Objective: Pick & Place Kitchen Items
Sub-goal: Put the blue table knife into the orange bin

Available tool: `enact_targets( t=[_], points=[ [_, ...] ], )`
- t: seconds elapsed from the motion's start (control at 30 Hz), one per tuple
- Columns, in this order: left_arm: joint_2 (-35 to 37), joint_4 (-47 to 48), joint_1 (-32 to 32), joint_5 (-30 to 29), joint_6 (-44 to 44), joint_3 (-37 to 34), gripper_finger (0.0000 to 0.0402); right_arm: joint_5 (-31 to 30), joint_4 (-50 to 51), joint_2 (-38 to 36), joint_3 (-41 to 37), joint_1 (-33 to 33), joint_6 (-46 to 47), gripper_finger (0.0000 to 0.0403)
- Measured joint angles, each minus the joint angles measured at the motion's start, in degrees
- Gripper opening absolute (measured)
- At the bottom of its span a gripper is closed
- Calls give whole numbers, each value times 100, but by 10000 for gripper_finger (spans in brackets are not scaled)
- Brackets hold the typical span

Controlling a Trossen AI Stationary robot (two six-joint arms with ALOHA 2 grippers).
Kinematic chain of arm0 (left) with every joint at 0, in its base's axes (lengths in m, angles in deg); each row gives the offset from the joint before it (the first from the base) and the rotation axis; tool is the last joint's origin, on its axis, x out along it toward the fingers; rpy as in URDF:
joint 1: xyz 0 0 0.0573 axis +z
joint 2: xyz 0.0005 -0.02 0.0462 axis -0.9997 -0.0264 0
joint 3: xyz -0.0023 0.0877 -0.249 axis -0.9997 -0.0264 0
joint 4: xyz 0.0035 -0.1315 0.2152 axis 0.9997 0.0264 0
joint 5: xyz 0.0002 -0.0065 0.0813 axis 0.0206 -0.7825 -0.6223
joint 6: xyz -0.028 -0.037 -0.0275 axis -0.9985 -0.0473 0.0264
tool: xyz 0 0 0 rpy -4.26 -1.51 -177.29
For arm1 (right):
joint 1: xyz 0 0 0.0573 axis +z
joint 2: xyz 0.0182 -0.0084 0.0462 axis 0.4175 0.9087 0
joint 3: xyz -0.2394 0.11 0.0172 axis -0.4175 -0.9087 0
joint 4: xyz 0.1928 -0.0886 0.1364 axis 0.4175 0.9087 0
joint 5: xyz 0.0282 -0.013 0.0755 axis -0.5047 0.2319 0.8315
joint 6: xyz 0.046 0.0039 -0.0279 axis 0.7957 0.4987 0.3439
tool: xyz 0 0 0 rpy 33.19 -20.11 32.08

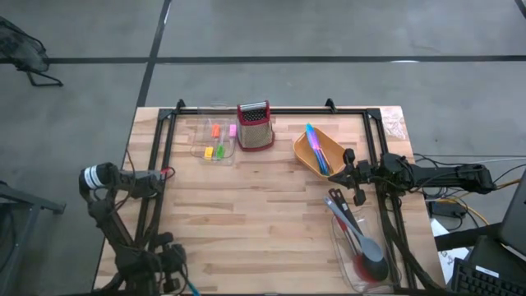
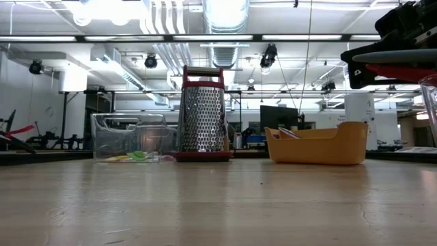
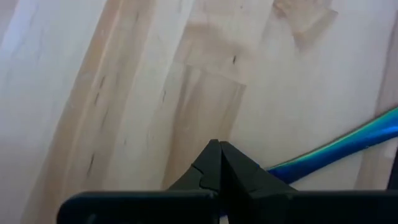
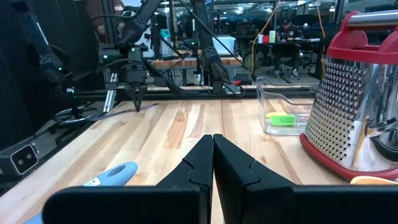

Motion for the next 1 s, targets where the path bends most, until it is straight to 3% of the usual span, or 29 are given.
enact_targets(
  t=[0.13, 0.43, 0.7, 0.83, 1.0],
  points=[
    [6, -8, -8, -141, 141, 0, 3, 0, -1, 1, 0, 0, 0, 8],
    [31, 27, -75, 260, 30, 255, 3, 0, -1, 0, 0, 0, 0, 8],
    [33, 453, -98, 99, -112, 450, 3, 0, 0, 1, 0, 0, 0, 8],
    [26, -186, -37, -387, 453, 450, 3, 0, 0, 1, 0, 0, 0, 8],
    [-201, -590, 64, -532, 881, 450, 3, 0, -1, 4, 0, 0, 0, 8]
  ],
)
